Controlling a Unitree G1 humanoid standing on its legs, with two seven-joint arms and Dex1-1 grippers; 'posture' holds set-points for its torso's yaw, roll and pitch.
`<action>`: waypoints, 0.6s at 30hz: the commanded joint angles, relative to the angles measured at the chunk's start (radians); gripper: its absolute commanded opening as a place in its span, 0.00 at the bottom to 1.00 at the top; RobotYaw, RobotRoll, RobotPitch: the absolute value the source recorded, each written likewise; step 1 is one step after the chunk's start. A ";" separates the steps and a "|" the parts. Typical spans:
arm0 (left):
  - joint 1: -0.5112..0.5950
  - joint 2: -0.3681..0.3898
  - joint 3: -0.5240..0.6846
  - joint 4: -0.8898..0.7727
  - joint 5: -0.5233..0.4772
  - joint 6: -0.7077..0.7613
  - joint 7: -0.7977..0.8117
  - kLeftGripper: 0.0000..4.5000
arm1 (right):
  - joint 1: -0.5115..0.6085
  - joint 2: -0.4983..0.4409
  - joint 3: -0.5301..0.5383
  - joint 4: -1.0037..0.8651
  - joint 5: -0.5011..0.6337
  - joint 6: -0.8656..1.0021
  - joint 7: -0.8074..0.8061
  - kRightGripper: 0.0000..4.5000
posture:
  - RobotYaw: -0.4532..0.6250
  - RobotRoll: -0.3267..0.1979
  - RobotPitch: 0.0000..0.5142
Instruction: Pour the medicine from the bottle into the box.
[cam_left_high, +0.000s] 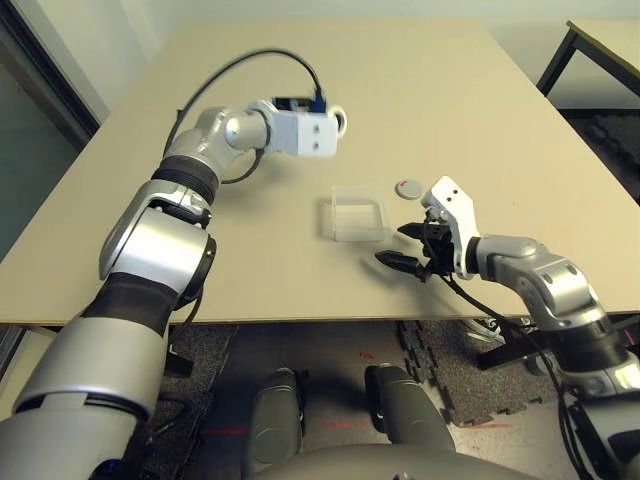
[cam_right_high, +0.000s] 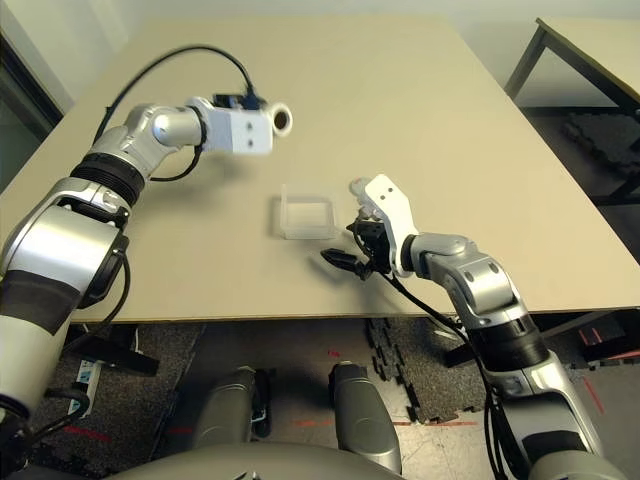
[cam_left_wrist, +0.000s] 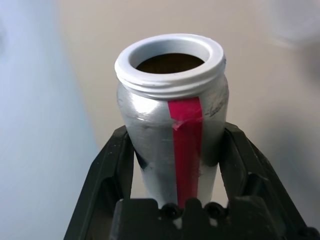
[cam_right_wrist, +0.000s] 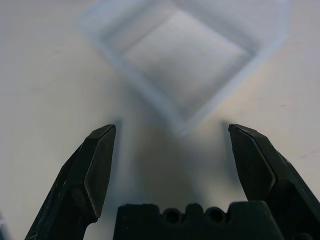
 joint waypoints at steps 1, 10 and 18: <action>-0.045 0.000 -0.125 -0.042 0.155 -0.019 0.072 0.59 | -0.033 0.028 0.000 0.093 -0.037 -0.059 -0.009 1.00 | 0.27 0.62 0.14; -0.123 -0.108 -0.191 -0.071 0.249 0.007 0.196 0.59 | -0.088 0.087 -0.019 0.230 -0.080 -0.141 -0.017 1.00 | 0.29 0.62 0.14; -0.116 -0.124 -0.272 -0.074 0.335 0.002 0.238 0.59 | -0.075 0.100 -0.035 0.240 -0.085 -0.152 -0.022 1.00 | 0.27 0.62 0.15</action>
